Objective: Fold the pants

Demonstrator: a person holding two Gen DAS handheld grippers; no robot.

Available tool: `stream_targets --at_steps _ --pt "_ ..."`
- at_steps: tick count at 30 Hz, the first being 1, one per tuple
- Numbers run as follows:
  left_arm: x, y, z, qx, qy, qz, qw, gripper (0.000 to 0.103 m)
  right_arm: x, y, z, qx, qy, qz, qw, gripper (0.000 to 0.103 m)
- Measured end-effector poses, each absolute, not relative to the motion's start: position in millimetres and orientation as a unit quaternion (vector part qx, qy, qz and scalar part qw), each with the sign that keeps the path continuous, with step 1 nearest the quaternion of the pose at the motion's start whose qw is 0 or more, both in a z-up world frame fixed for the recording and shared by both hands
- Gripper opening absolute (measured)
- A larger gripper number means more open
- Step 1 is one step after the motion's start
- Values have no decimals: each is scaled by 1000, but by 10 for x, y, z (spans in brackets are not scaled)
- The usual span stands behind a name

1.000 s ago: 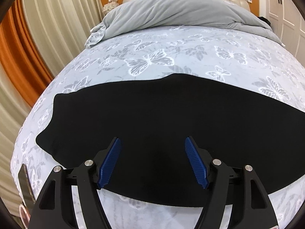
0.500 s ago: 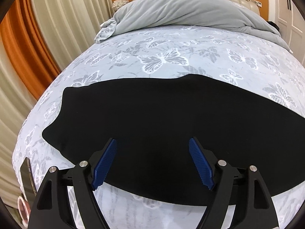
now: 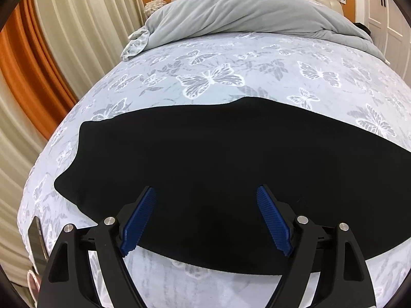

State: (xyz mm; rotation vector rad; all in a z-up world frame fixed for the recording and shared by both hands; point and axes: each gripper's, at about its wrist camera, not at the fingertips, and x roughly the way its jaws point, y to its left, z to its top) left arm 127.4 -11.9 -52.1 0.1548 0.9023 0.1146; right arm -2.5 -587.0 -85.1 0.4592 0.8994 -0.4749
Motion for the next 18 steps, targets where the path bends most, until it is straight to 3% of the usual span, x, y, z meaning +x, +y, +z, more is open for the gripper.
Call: stream_targets --at_steps 1,3,4,5,9,10,11,12,15,17,18 --pt "1271 -127 -518 76 435 54 895 79 12 -5870 -929 208 439 -226 844 81" --pt "1252 -142 -512 79 434 51 896 79 40 -5832 -994 191 455 -233 838 59" --pt "1244 -144 -511 79 433 51 896 79 34 -5815 -958 201 449 -216 844 34" --pt "1240 -140 -506 80 433 50 896 79 20 -5789 -868 218 435 -193 852 16" --pt "1239 -79 -477 68 432 54 898 79 -53 -5645 -540 165 390 -206 882 16" --pt "1241 -71 -477 66 433 54 898 79 -27 -5684 -612 158 401 -215 877 21" --pt "1245 -66 -478 64 433 54 897 79 20 -5768 -806 152 435 -235 856 33" --pt "1244 -64 -483 64 434 54 897 79 38 -5858 -1002 148 469 -265 829 36" --pt "1239 -43 -487 64 436 56 896 79 -46 -5885 -880 144 453 -281 834 45" --pt "1237 -26 -472 57 438 54 896 79 -141 -5810 -705 132 427 -294 845 82" --pt "1239 -26 -463 53 439 53 896 79 -182 -5768 -649 134 420 -285 851 89"
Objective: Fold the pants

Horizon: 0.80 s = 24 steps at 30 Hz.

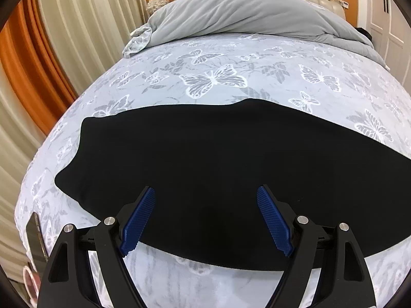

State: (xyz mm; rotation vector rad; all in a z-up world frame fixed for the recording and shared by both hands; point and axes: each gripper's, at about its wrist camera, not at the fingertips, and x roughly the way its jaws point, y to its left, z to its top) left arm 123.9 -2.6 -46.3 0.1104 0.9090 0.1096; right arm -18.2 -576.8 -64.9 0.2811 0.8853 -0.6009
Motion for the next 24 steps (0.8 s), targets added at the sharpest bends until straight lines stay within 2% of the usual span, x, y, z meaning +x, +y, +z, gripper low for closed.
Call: stream_targets --at_steps 8,13,17,18,19,20,21,22,23,24 --pt "1199 -140 -501 71 436 45 896 79 -56 -5768 -1088 222 495 -227 809 92" --pt "1199 -129 -501 70 435 46 896 79 -29 -5783 -1147 253 482 -233 806 98" --pt "1204 -129 -507 70 437 47 895 79 12 -5771 -1124 270 459 -236 813 97" --pt "1202 -130 -508 70 437 48 895 79 23 -5764 -1104 269 454 -237 816 93" --pt "1196 -133 -508 70 437 47 895 79 50 -5765 -1093 270 451 -236 817 70" --pt "1194 -134 -508 70 437 47 895 79 75 -5758 -1075 282 444 -228 819 53" --pt "1194 -134 -504 69 437 46 895 79 62 -5745 -1037 288 434 -229 822 47" --pt "1192 -133 -501 69 437 47 896 79 66 -5726 -995 291 425 -228 826 26" --pt "1190 -132 -501 68 436 47 896 79 62 -5684 -925 293 412 -223 833 15" --pt "1192 -126 -498 66 437 47 896 79 61 -5646 -852 295 398 -219 841 15"
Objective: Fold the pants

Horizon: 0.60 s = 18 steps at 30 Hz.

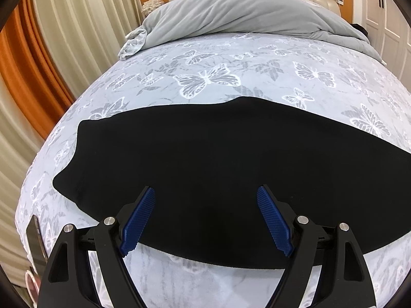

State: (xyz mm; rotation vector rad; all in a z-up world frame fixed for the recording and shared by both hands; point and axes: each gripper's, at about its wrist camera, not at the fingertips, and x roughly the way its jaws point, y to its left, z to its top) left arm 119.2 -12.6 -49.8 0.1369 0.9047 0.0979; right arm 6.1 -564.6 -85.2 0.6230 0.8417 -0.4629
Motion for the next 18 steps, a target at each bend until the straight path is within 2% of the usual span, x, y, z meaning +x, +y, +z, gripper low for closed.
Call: stream_targets --at_steps 9,16,17,18 --pt "1187 -9 -441 50 434 58 898 80 300 -4819 -144 279 307 -71 907 14" --pt "1161 153 -412 41 436 66 897 80 589 -4009 130 194 312 -27 929 15" --pt "1157 192 -404 40 436 67 897 80 571 -4011 147 183 312 -43 931 24" --pt "1147 234 -395 38 436 70 896 80 548 -4053 161 167 314 -67 932 38"
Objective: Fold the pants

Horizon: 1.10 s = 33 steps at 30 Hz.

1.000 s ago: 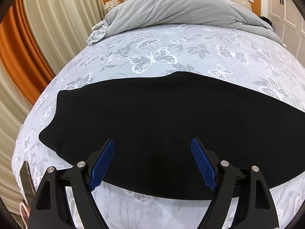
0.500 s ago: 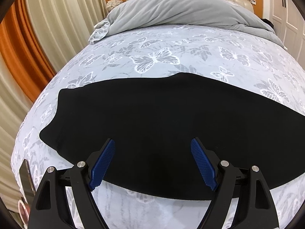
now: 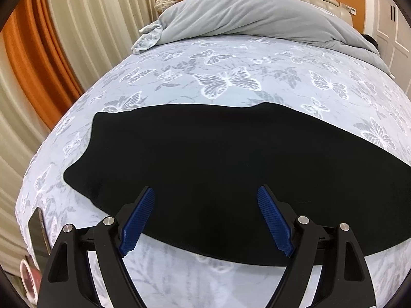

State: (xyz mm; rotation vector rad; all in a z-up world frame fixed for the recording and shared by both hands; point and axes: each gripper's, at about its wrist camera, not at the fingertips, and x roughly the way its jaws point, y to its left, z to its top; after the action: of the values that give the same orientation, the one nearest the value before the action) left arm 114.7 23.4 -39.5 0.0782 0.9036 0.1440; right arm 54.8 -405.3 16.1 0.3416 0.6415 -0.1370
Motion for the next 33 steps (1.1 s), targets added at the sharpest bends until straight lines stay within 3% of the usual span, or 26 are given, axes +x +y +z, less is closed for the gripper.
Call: stream_targets --at_steps 1,2,7,18,19,21,23,24,27,30,33 --pt "1138 300 -379 32 436 72 896 80 522 -4073 155 147 318 -92 932 84" --pt "1131 350 -366 27 436 74 896 80 503 -4106 129 112 327 -123 930 97" --pt "1133 555 -337 -2 446 72 892 83 490 -4209 -336 -58 409 -188 891 97" --pt "1165 188 -457 22 451 62 890 83 824 -4264 -880 -88 450 -182 870 97" --pt "1174 168 -473 26 452 60 890 83 902 -4258 -946 -97 458 -184 864 94" --pt "1183 133 -495 36 453 57 889 83 962 -4390 -953 -50 466 -184 864 65" --pt "1196 145 -506 41 454 57 888 83 889 -4704 -780 74 445 -178 875 18" --pt "1198 165 -507 39 455 59 888 83 790 -4918 -692 155 423 -166 877 9" --pt "1228 281 -494 18 461 64 885 83 345 -5559 -598 313 367 -181 857 9" --pt "1238 376 -470 -16 467 62 882 83 81 -5937 -853 389 374 -191 820 10" --pt "1216 344 -464 -20 466 59 883 83 -15 -6094 -1165 450 390 -163 786 17"
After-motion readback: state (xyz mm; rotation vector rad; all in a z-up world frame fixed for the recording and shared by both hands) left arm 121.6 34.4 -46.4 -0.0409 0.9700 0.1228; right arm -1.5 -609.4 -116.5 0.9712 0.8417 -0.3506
